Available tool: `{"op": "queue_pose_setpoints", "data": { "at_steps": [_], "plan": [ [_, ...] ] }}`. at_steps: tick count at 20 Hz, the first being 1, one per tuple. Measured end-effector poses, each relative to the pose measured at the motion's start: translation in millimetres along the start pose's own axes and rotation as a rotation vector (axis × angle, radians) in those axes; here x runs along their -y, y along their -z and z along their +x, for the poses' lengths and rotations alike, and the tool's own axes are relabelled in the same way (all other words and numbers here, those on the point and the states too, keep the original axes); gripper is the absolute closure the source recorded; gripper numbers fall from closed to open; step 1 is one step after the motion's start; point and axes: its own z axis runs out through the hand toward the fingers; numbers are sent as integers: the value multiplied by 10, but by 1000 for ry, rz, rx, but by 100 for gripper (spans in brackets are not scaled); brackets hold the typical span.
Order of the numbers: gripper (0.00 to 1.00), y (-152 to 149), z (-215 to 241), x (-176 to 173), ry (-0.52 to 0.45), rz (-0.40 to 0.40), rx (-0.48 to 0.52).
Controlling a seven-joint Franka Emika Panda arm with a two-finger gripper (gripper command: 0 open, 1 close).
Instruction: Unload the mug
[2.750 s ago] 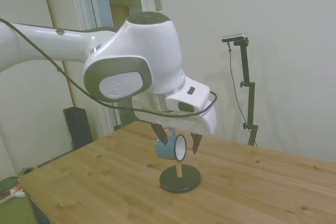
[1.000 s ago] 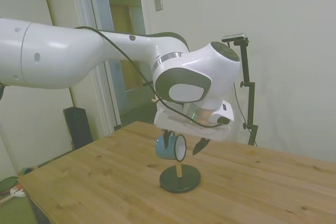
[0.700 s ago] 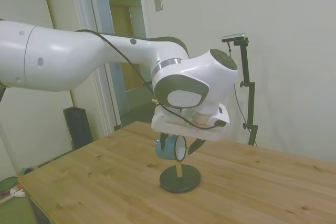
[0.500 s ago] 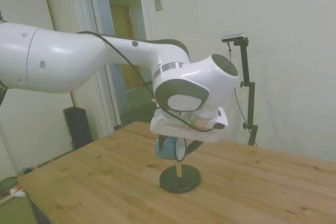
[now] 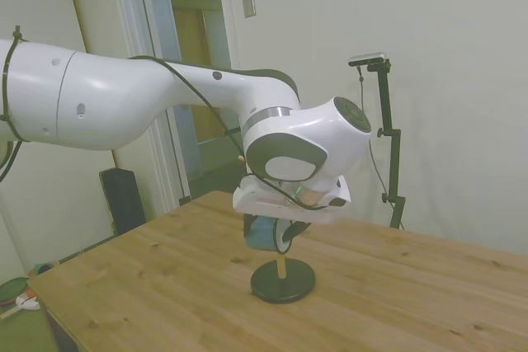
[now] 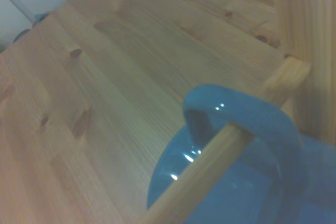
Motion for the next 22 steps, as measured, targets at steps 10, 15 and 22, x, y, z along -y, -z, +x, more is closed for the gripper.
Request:
{"op": "queue_pose_setpoints", "data": {
  "at_steps": [10, 15, 22],
  "plan": [
    [100, 7, -46, -5, 4, 50, 16],
    [100, 31, -62, -72, 0, 78, 20],
    [100, 96, -72, -159, -4, 101, 37]
  ]
}}
